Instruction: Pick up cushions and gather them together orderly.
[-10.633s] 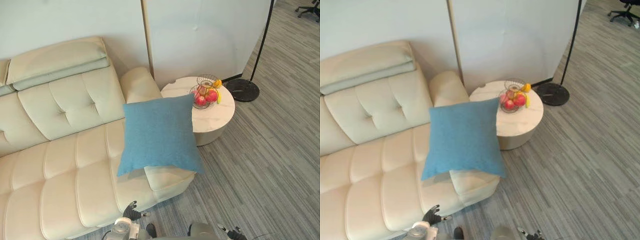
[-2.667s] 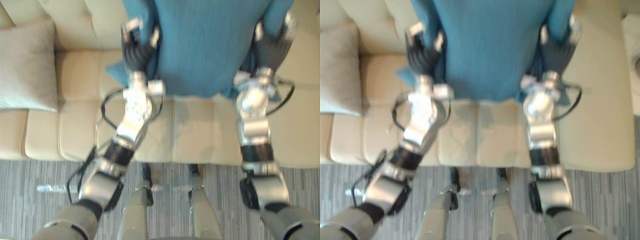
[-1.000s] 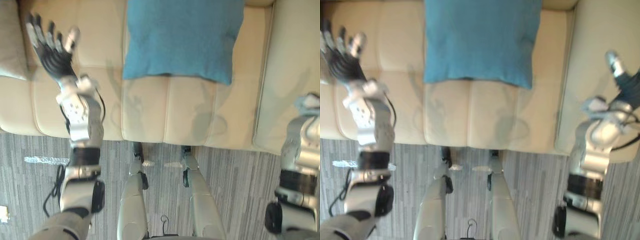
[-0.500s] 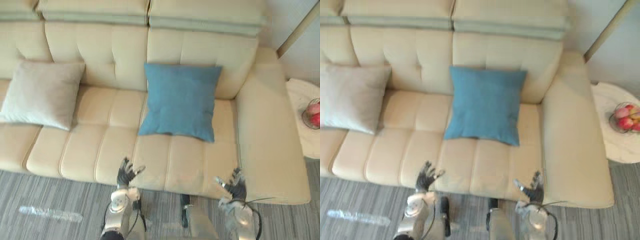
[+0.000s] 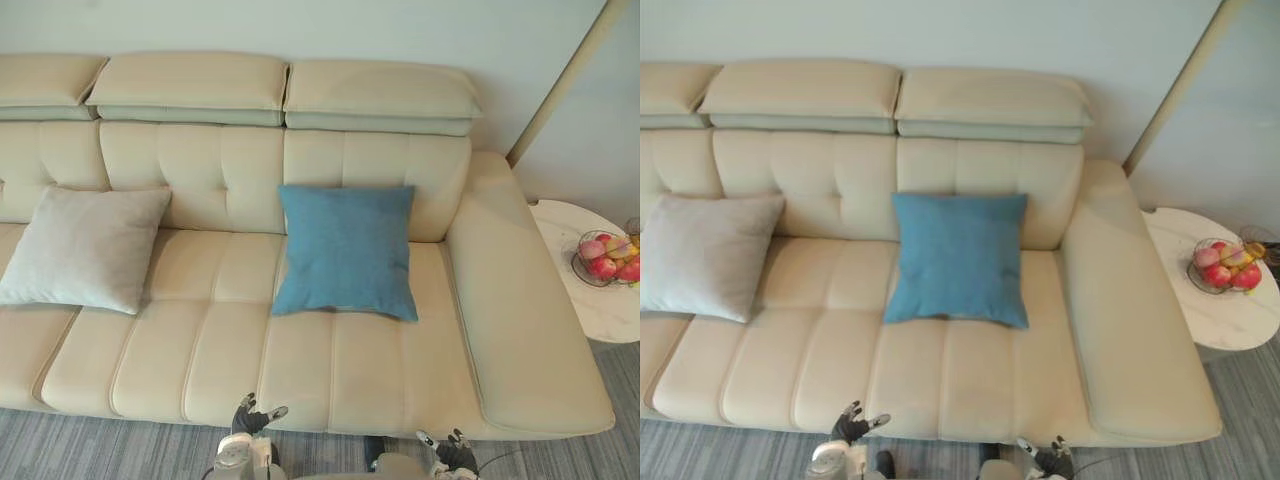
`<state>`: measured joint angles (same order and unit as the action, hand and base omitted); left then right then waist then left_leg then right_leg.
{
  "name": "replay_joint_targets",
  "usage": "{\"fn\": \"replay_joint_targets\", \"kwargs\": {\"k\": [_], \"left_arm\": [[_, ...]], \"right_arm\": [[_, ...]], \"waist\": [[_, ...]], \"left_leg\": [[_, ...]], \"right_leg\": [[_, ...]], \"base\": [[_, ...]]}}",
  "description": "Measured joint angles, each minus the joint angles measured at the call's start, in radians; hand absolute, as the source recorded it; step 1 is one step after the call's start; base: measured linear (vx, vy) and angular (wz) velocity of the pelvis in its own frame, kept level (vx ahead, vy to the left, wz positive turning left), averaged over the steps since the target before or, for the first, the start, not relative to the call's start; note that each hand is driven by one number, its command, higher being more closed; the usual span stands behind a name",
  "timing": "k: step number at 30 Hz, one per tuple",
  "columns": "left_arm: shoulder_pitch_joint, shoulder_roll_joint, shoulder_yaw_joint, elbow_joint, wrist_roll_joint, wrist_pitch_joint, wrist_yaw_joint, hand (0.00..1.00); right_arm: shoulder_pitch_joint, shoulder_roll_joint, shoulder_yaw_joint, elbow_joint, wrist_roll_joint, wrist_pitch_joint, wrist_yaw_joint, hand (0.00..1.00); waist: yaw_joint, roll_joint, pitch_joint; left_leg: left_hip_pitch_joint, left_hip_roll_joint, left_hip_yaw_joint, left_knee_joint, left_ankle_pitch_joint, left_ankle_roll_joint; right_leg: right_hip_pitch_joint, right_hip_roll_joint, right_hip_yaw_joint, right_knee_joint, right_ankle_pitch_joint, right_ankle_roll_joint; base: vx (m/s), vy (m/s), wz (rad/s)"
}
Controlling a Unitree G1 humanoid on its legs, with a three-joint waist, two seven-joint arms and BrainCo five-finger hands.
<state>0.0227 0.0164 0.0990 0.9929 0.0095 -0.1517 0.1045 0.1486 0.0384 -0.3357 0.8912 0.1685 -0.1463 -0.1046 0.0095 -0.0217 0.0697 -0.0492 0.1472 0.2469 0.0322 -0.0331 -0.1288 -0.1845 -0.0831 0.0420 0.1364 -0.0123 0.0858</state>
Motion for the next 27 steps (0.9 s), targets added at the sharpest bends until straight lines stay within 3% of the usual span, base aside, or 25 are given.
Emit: {"fn": "replay_joint_targets", "kwargs": {"k": [3,4,5,8,9,11,13,14,15,16,20,21,22,23,25,26,27], "left_arm": [[-0.04,0.0,0.002,-0.005,0.007,0.006,0.001,0.0],[-0.041,-0.009,0.005,-0.009,0.007,0.005,0.001,0.0],[-0.053,-0.007,0.022,-0.025,0.007,0.006,0.001,0.0],[-0.05,-0.001,0.03,-0.063,0.007,0.006,0.005,0.0],[-0.061,-0.002,0.045,-0.066,0.007,0.009,0.006,0.0],[-0.049,-0.041,0.061,-0.068,0.006,0.011,0.007,0.0],[-0.064,-0.043,0.038,-0.069,0.005,0.011,0.007,0.0],[-0.076,-0.041,0.018,-0.068,0.001,0.014,0.007,0.0],[-0.079,-0.048,-0.005,-0.068,-0.004,0.013,0.006,0.0],[-0.075,-0.05,-0.028,-0.067,-0.004,0.013,0.004,0.0],[-0.07,-0.053,-0.057,-0.068,-0.006,0.012,0.0,0.0],[-0.069,-0.053,-0.057,-0.067,-0.006,0.013,0.0,0.0],[-0.07,-0.053,-0.06,-0.068,-0.006,0.013,0.0,0.0],[-0.069,-0.054,-0.06,-0.067,-0.006,0.013,0.001,0.0],[-0.067,-0.053,-0.059,-0.056,-0.006,0.013,0.001,0.0],[-0.066,-0.053,-0.06,-0.046,-0.006,0.013,0.001,0.0],[-0.054,-0.037,-0.064,-0.025,-0.006,0.016,0.002,0.0]], "right_arm": [[-0.033,0.0,0.033,-0.001,-0.001,0.0,-0.003,0.0],[-0.041,0.002,0.033,-0.002,-0.002,0.001,-0.004,0.0],[-0.051,0.01,0.039,-0.004,-0.002,0.003,-0.005,0.0],[-0.048,0.017,0.045,-0.001,-0.003,0.004,-0.005,0.0],[-0.067,0.017,0.044,-0.001,-0.005,0.004,-0.006,0.0],[-0.092,-0.002,0.043,-0.004,-0.01,0.005,-0.016,0.0],[-0.099,0.009,0.045,-0.009,-0.011,0.008,-0.019,0.0],[-0.116,0.006,0.048,-0.008,-0.011,0.009,-0.021,0.0],[-0.121,0.0,0.054,-0.01,-0.011,0.008,-0.025,0.0],[-0.119,0.0,0.063,-0.011,-0.011,0.008,-0.032,0.0],[-0.089,0.004,0.065,-0.009,-0.01,0.009,-0.038,0.0],[-0.089,0.001,0.064,-0.009,-0.01,0.009,-0.038,0.0],[-0.084,-0.003,0.061,-0.009,-0.009,0.009,-0.044,0.0],[-0.084,-0.003,0.061,-0.009,-0.009,0.009,-0.044,0.0],[-0.081,-0.001,0.06,-0.007,-0.009,0.012,-0.043,0.0],[-0.083,0.0,0.051,0.001,-0.009,0.013,-0.042,0.0],[-0.088,0.016,0.05,0.029,-0.009,0.017,-0.034,0.0]], "waist": [[0.003,0.004,0.01],[0.014,0.014,0.014],[0.014,0.005,0.021],[0.026,-0.039,0.007],[0.03,-0.045,0.009],[0.063,0.004,0.003],[0.064,-0.032,0.025],[0.07,-0.018,0.039],[0.072,0.017,0.055],[0.071,0.027,0.061],[0.058,0.019,0.067],[0.047,0.015,0.069],[0.044,0.011,0.069],[0.044,0.013,0.068],[0.043,0.031,0.06],[0.041,0.032,0.059],[0.039,0.014,0.046]], "left_leg": [[-0.052,0.043,0.024,0.119,-0.05,0.022],[-0.058,0.064,0.025,0.124,-0.056,0.023],[-0.073,0.068,0.021,0.154,-0.056,0.022],[-0.128,0.065,-0.003,0.236,-0.055,0.022],[-0.165,0.076,-0.001,0.277,-0.052,0.021],[-0.188,0.102,0.024,0.24,-0.031,0.031],[-0.217,0.09,0.031,0.252,0.002,0.005],[-0.258,0.11,0.018,0.285,0.005,-0.006],[-0.266,0.142,-0.006,0.287,0.014,-0.018],[-0.26,0.161,-0.018,0.273,0.035,-0.022],[-0.249,0.167,-0.026,0.249,0.072,-0.005],[-0.254,0.159,-0.027,0.28,0.053,0.0],[-0.259,0.134,-0.025,0.369,-0.02,0.021],[-0.257,0.13,-0.025,0.404,-0.055,0.028],[-0.241,0.126,-0.029,0.457,-0.153,0.014],[-0.235,0.117,-0.025,0.442,-0.163,0.008],[-0.21,0.083,-0.002,0.4,-0.157,0.019]], "right_leg": [[-0.03,0.018,-0.031,0.049,0.046,0.019],[-0.036,0.02,-0.039,0.086,0.024,0.018],[-0.091,-0.004,-0.082,0.357,-0.103,0.0],[-0.092,-0.067,-0.097,0.625,-0.176,0.041],[-0.107,-0.047,-0.12,0.591,-0.174,0.051],[-0.046,0.003,-0.114,0.444,-0.205,0.055],[-0.039,-0.025,-0.116,0.412,-0.307,0.012],[-0.033,0.002,-0.137,0.354,-0.32,-0.039],[-0.009,0.036,-0.165,0.309,-0.292,-0.059],[0.004,0.059,-0.176,0.291,-0.273,-0.066],[0.003,0.057,-0.209,0.265,-0.239,-0.098],[0.003,0.048,-0.209,0.253,-0.227,-0.096],[-0.004,0.025,-0.207,0.234,-0.201,-0.086],[-0.008,0.018,-0.204,0.229,-0.194,-0.08],[-0.025,0.008,-0.186,0.226,-0.172,-0.048],[-0.025,0.006,-0.178,0.224,-0.171,-0.035],[-0.015,-0.017,-0.16,0.192,-0.155,-0.012]], "base": [[-0.08,-0.008,-0.22],[-0.14,-0.03,-0.08],[-0.11,-0.048,0.1],[-0.11,-0.166,0.24],[-0.14,-0.18,-0.07],[-0.18,-0.059,-0.28],[-0.21,-0.18,0.03],[-0.3,-0.246,0.06],[-0.33,-0.177,0.04],[-0.25,-0.103,0.12],[-0.17,-0.037,0.14],[-0.11,0.1,0.09],[-0.1,0.124,0.06],[-0.1,0.188,-0.04],[-0.08,0.248,-0.14],[-0.08,0.248,-0.16],[-0.05,0.184,-0.12]]}}
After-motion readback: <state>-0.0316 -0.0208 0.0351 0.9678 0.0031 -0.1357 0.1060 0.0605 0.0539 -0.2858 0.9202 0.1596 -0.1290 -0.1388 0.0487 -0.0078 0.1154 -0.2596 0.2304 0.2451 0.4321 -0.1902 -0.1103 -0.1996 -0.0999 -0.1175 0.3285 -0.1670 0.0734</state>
